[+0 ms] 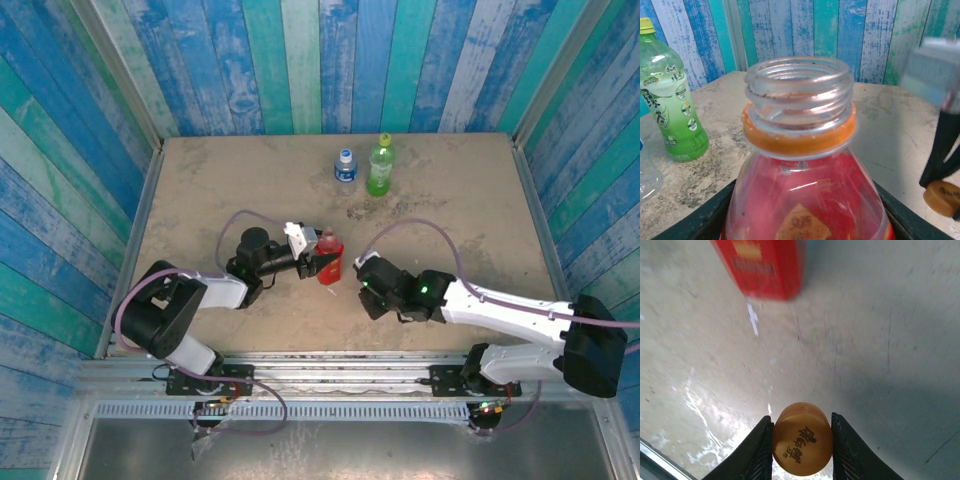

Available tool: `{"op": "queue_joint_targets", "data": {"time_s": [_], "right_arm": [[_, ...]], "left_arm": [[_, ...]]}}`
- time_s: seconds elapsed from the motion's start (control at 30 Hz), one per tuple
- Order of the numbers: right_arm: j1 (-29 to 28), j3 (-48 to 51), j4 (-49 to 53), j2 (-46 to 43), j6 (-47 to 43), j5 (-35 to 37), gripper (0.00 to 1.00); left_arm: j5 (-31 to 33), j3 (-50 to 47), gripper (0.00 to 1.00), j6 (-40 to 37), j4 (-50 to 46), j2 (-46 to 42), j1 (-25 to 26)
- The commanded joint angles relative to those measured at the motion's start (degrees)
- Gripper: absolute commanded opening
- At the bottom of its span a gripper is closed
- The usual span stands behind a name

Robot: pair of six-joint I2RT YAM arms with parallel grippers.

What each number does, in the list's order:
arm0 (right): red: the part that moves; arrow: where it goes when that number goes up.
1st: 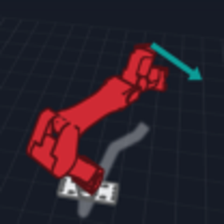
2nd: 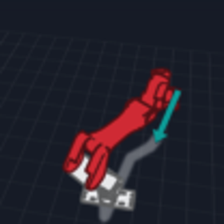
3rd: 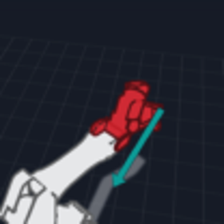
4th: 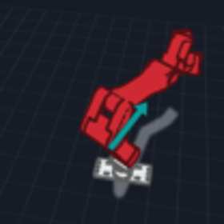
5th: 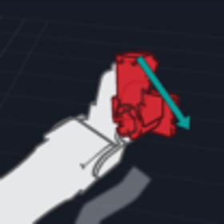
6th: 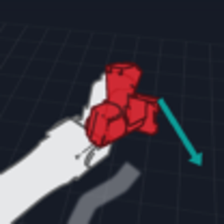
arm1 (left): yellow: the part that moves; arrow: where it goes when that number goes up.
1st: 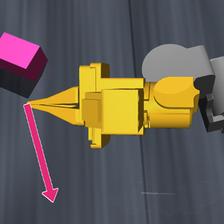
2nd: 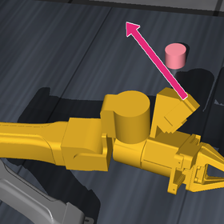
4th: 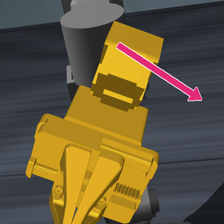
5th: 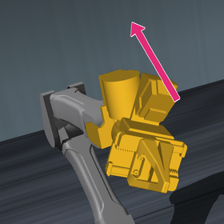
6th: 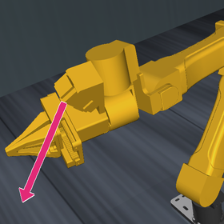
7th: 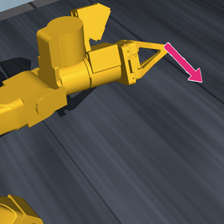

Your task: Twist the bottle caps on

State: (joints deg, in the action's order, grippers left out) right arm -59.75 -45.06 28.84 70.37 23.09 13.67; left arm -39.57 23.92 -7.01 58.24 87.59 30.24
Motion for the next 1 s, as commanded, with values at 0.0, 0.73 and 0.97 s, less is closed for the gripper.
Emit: {"op": "queue_joint_targets", "data": {"time_s": [0.0,0.73,0.97], "right_arm": [[1.0,-4.9,4.4,-0.8,-3.9,1.6,0.3],[7.8,-32.9,7.9,11.8,-17.2,-7.5,0.31],[8.1,-34.2,9.4,14.0,-17.3,-8.2,0.32]], "left_arm": [[-2.1,0.6,0.59,-0.3,-2.5,0.7,-0.1],[-6.1,1.6,0.59,-1.3,-4.7,1.2,-0.1],[-6.4,1.8,0.59,-1.5,-5.0,1.6,-0.1]]}}
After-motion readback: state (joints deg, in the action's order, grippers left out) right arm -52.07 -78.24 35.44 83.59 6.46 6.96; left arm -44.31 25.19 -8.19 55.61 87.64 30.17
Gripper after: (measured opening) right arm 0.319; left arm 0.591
